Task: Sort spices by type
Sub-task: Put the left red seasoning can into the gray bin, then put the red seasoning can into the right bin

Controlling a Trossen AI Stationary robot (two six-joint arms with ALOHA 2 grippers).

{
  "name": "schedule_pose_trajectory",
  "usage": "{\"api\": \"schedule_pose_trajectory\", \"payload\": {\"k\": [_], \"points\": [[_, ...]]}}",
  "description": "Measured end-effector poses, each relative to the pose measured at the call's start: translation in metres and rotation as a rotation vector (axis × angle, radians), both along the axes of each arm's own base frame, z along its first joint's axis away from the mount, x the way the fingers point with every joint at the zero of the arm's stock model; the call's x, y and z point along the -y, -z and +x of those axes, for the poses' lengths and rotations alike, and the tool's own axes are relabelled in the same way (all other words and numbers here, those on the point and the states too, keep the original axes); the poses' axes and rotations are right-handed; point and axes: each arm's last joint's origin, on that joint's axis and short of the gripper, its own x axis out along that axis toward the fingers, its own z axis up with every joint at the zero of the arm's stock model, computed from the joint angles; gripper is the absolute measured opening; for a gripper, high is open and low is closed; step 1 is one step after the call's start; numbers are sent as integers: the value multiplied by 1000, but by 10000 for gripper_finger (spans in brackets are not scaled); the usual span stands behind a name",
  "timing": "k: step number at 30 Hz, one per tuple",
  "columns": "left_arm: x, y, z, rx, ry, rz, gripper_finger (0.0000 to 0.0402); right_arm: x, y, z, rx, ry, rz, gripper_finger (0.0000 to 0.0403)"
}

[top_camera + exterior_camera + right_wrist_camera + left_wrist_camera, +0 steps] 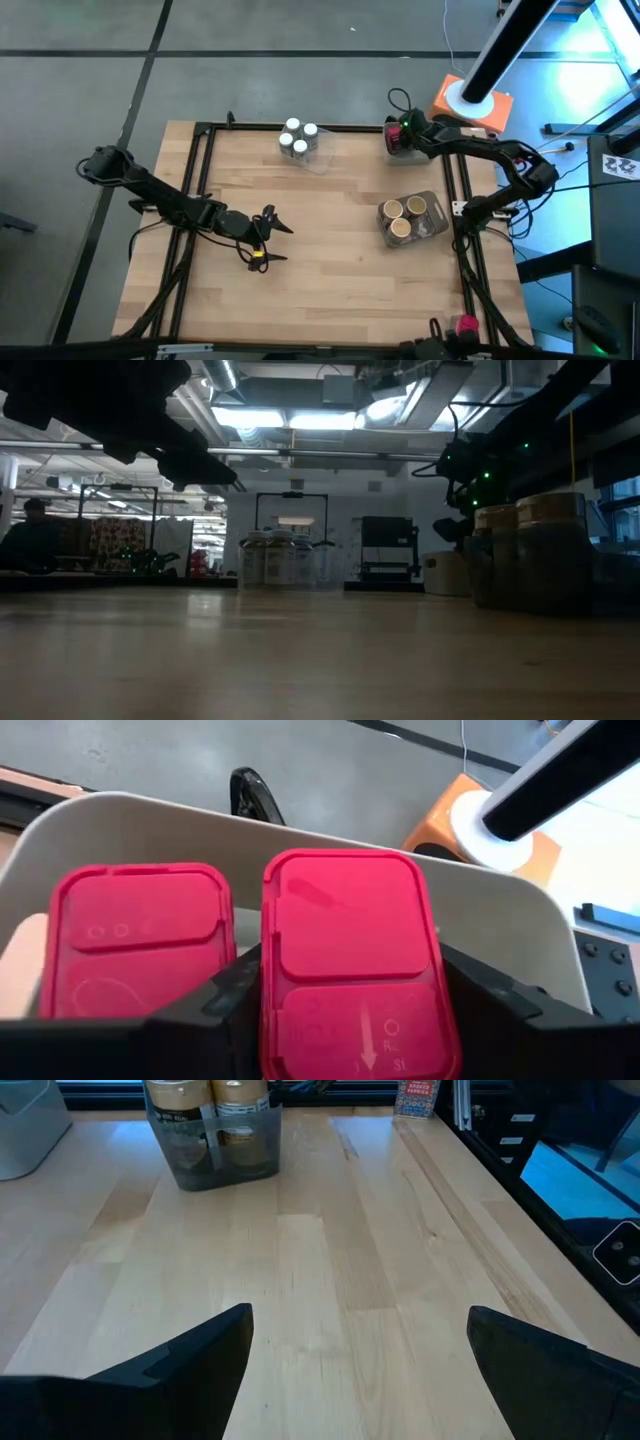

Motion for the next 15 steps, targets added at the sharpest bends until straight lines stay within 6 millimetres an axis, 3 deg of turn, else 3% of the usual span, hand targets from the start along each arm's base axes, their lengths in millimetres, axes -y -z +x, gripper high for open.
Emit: {"api": "schedule_pose_trajectory", "payload": {"k": [3,10,15], "points": [[0,0,0,0,0,-1,351,0,0,1,6,-2,-3,226],[0,0,0,0,0,-1,351,1,-1,1,14,-12,-5,291],[0,0,0,0,0,-1,351,-4,-10,-2,4,-48,-2,306]]}}
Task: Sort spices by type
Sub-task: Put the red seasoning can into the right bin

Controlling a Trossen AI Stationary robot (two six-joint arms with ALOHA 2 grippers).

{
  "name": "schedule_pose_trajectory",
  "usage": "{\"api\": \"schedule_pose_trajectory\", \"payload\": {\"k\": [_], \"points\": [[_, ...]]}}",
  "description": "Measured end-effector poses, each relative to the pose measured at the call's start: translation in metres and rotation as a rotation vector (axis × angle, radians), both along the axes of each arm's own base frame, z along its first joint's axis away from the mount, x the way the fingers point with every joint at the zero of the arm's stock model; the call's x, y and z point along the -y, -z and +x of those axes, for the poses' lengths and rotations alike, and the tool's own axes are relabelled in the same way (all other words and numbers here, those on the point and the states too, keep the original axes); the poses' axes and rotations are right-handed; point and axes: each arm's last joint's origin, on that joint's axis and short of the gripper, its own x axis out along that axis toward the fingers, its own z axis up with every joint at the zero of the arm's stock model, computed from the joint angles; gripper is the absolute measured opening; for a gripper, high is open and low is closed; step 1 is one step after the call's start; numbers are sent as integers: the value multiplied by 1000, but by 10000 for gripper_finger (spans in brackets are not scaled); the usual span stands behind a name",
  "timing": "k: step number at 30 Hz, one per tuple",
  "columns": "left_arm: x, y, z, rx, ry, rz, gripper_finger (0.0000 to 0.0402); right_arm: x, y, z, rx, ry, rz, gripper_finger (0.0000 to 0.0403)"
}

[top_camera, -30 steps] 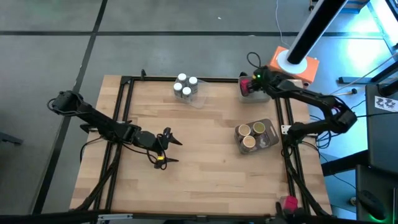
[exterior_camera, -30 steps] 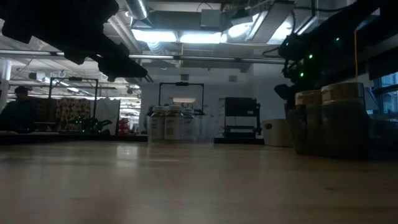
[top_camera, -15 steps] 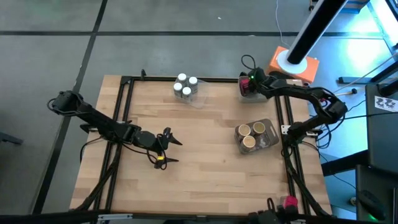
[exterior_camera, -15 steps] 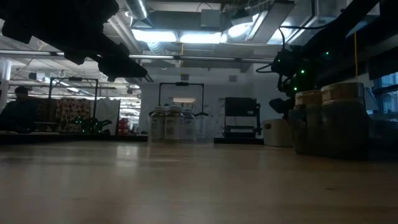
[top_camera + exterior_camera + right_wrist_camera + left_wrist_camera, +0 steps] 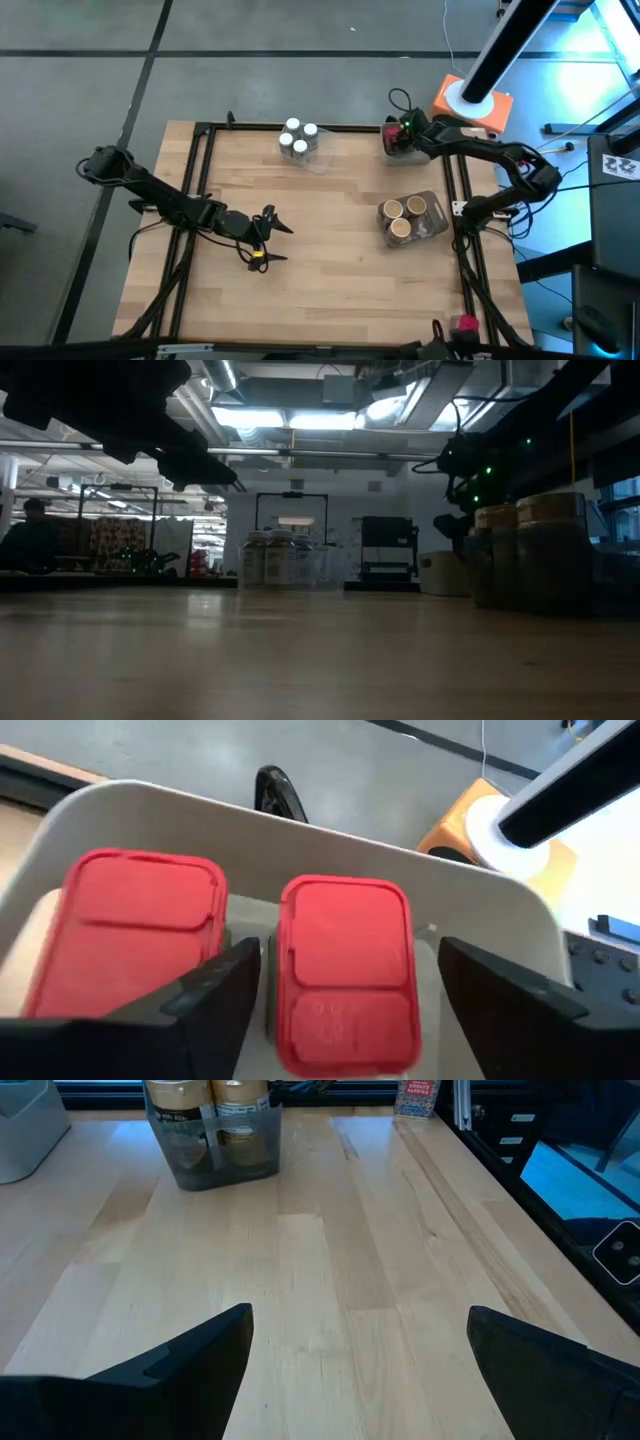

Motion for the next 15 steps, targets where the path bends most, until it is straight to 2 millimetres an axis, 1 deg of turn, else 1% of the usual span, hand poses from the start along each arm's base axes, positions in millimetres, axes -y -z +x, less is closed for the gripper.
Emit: {"api": "schedule_pose_trajectory", "payload": {"k": [3,6,10,15], "points": [[0,0,0,0,0,0,351,-3,-21,-2,13,-29,-10,308],[0,0,0,0,0,0,351,-13,-42,-2,2,-78,0,309],[0,0,0,0,0,1,351,-38,-70,1,-2,-165,-30,309],[0,0,0,0,0,0,351,-78,-90,1,16,-313,-20,309]]}}
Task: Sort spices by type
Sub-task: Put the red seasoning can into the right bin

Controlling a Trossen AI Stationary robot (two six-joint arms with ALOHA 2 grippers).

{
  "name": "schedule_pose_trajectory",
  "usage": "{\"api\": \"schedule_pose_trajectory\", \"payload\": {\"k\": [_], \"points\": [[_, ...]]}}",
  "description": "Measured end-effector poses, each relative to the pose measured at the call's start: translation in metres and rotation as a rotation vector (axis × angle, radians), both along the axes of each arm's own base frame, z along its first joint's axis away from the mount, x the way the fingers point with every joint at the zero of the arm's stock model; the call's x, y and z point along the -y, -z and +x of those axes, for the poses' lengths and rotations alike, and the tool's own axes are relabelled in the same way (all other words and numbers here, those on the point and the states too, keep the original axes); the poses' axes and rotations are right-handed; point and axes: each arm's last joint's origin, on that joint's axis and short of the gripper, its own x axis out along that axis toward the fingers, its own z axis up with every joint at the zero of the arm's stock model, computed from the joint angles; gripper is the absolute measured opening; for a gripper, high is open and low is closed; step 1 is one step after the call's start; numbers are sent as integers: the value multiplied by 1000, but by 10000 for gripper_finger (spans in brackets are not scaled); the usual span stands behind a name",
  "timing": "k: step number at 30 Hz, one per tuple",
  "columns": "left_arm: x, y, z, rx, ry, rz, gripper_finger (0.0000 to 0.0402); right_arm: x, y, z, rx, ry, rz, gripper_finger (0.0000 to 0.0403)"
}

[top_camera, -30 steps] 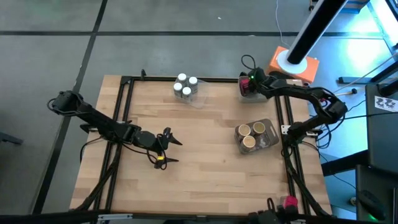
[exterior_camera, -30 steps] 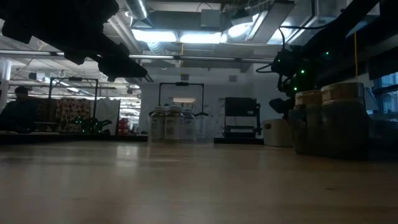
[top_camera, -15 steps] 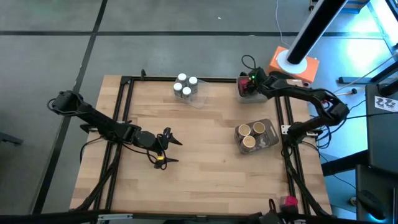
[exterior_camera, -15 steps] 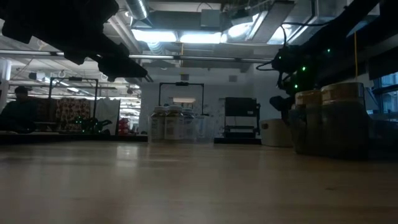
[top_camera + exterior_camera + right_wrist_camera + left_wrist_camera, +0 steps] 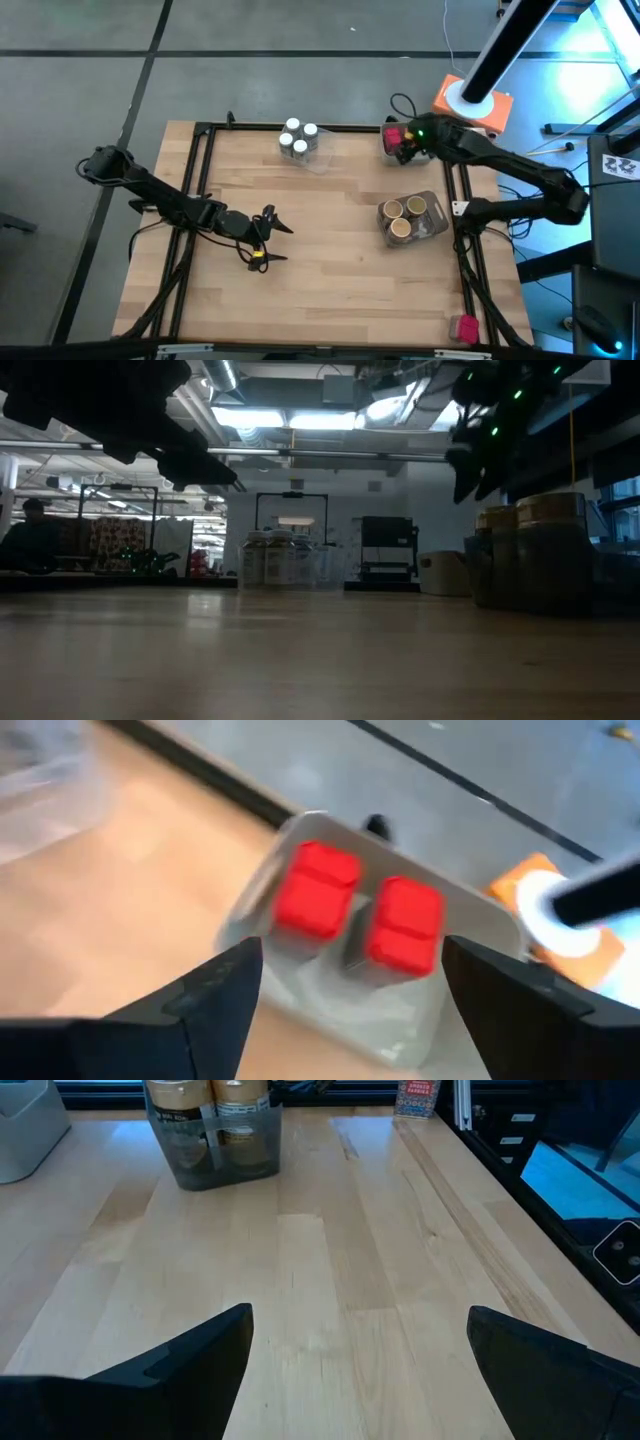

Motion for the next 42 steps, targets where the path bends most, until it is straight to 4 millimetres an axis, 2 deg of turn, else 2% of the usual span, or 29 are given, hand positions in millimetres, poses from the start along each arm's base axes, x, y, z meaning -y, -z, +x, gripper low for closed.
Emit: {"api": "schedule_pose_trajectory", "payload": {"k": [9,19,31,37,42], "points": [[0,0,0,1,0,0,351,-76,-10,-5,-7,-354,158,310],[0,0,0,1,0,-1,351,-149,-4,-3,-11,-609,380,303],[0,0,0,0,-4,-9,351,-215,7,-10,-25,-586,696,261],[0,0,0,-1,-11,-26,351,-246,18,-16,-124,-501,863,257],[0,0,0,-2,-13,-30,351,-267,25,-25,-236,-351,1039,256]]}}
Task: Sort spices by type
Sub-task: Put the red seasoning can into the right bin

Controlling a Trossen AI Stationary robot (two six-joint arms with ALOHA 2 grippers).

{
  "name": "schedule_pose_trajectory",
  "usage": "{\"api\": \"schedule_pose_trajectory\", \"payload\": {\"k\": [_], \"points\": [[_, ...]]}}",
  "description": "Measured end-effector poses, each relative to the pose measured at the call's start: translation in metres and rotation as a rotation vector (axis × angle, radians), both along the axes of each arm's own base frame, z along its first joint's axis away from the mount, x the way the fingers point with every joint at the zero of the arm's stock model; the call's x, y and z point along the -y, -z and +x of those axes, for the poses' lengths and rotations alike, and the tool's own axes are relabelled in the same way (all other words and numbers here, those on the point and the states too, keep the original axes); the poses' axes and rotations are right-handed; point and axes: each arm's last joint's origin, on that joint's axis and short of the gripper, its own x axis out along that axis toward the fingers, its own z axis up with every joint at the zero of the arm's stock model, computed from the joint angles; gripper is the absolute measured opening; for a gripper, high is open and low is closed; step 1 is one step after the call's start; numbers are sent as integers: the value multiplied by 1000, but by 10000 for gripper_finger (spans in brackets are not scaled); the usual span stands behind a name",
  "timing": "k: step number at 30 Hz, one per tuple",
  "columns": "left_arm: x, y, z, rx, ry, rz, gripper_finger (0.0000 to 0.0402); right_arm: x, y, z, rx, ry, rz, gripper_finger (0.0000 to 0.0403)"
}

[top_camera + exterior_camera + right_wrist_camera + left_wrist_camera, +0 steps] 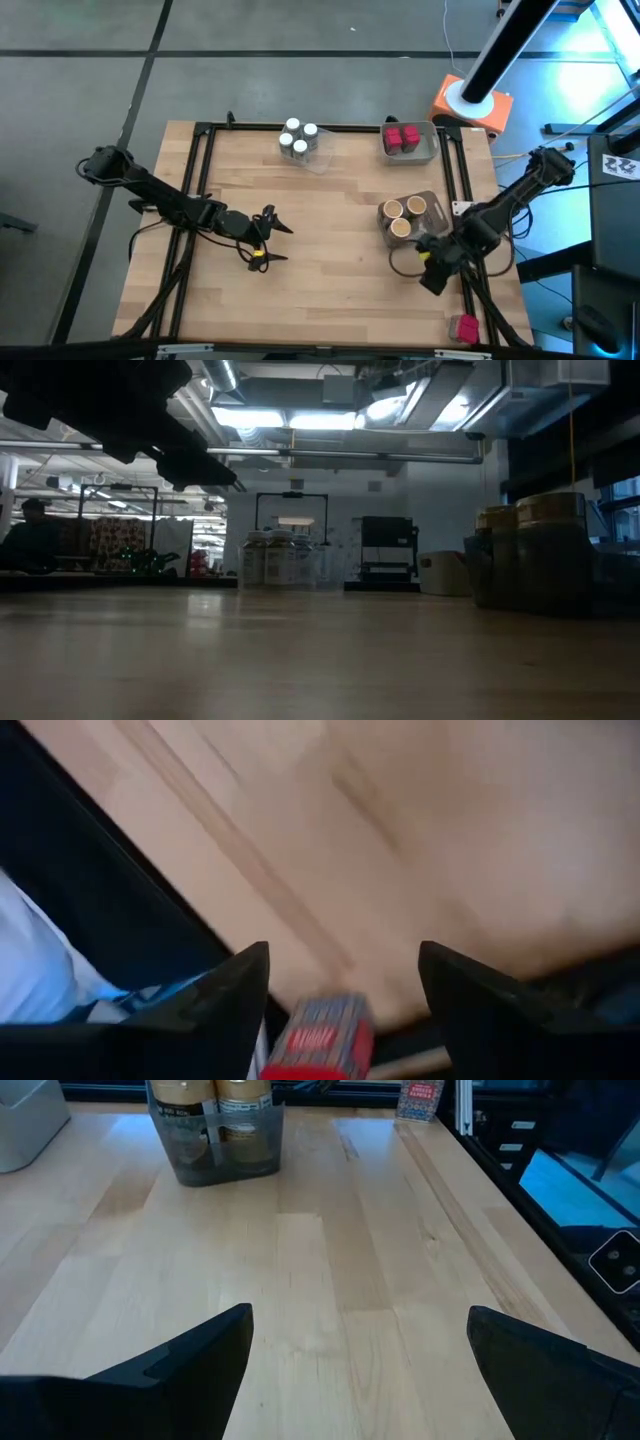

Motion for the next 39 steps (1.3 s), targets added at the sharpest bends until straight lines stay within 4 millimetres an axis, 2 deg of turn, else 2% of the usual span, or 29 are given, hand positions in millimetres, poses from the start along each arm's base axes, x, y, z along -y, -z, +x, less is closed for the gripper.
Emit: {"api": "schedule_pose_trajectory", "payload": {"k": [6,11,15,19,28,32,34,39], "points": [[0,0,0,0,-1,-3,351,-17,12,-2,-232,92,69,256],[0,0,0,0,-1,-3,351,-33,26,-3,-485,42,160,256],[0,0,0,-1,-2,-4,351,-44,35,-1,-571,20,193,250],[0,0,0,-2,-4,-10,351,-54,44,3,-613,-10,240,212],[0,0,0,-4,-8,-19,351,-75,52,-4,-624,-94,276,62],[0,0,0,-4,-9,-19,351,-87,54,-11,-634,-160,302,12],[0,0,0,-4,-8,-19,351,-91,56,-14,-650,-181,301,5],[0,0,0,-4,-8,-19,351,-93,63,-14,-619,-174,254,20]]}}
